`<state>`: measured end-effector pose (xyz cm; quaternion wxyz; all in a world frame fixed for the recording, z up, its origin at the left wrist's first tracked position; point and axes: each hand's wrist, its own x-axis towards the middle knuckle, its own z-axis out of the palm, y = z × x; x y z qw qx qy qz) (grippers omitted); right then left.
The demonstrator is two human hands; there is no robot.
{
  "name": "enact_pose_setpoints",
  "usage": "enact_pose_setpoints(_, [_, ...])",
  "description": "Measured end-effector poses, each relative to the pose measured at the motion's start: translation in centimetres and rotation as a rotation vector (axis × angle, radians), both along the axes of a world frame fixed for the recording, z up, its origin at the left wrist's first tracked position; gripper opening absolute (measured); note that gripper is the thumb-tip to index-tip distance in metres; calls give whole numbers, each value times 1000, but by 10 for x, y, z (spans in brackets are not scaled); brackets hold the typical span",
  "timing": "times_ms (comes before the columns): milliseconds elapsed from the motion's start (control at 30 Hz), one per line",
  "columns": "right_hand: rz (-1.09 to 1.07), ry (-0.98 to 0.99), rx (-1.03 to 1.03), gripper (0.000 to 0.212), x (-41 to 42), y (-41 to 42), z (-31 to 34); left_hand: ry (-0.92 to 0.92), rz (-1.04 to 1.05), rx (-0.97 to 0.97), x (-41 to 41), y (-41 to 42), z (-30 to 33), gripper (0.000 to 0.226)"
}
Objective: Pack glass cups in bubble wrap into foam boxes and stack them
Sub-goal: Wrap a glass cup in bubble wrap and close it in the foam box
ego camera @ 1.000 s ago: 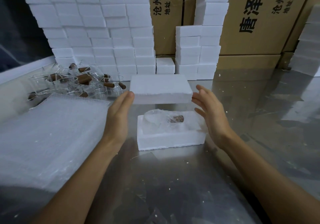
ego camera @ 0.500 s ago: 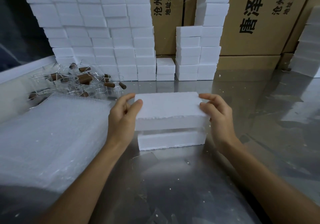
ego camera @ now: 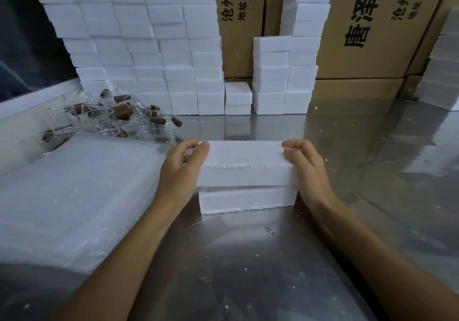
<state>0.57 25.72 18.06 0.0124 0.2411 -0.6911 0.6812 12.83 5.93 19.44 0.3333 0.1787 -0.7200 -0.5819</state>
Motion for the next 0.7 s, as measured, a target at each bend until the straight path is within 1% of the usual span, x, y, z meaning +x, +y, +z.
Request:
enact_pose_setpoints(100, [59, 3, 38, 31, 0, 0, 3, -46, -44, 10, 1, 1, 0, 57])
enact_pose_setpoints(133, [87, 9, 63, 34, 0, 1, 3, -56, -64, 12, 2, 1, 0, 61])
enact_pose_setpoints(200, [145, 14, 125, 36, 0, 4, 5, -81, -104, 0, 5, -1, 0, 61])
enact_pose_setpoints(267, [195, 15, 196, 29, -1, 9, 7, -121, -170, -27, 8, -6, 2, 67])
enact_pose_setpoints(300, [225, 5, 212, 29, -2, 13, 9, -136, -207, -40, 9, -10, 3, 74])
enact_pose_setpoints(400, [317, -36, 184, 53, -3, 21, 16, -190, -299, -96, 15, -19, 5, 93])
enact_pose_setpoints(467, [344, -4, 220, 61, -3, 23, 17, -250, -354, -160, 18, -21, 4, 105])
enact_pose_setpoints(533, [336, 21, 269, 63, -4, 23, 14, -280, -363, -201, 18, -22, 3, 108])
enact_pose_setpoints(600, [311, 19, 300, 65, -4, 21, 9, -273, -358, -182, 18, -23, 4, 106])
enact_pose_setpoints(700, [308, 24, 317, 74, -2, 17, 7, -257, -366, -139, 17, -27, 2, 104])
